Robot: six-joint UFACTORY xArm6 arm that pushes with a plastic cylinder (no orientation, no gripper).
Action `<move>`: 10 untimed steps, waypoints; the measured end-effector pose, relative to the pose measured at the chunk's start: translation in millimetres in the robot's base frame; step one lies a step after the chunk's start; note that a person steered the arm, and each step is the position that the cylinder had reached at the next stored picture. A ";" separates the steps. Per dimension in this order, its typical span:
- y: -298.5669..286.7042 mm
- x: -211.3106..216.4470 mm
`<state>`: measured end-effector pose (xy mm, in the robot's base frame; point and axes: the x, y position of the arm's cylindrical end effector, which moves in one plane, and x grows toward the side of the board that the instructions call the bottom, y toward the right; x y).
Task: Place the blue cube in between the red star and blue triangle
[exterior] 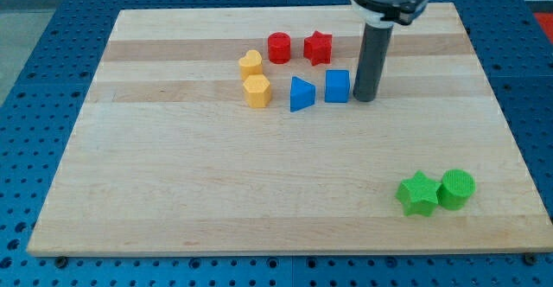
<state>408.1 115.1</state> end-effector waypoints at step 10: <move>-34.2 -18.2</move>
<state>389.9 80.9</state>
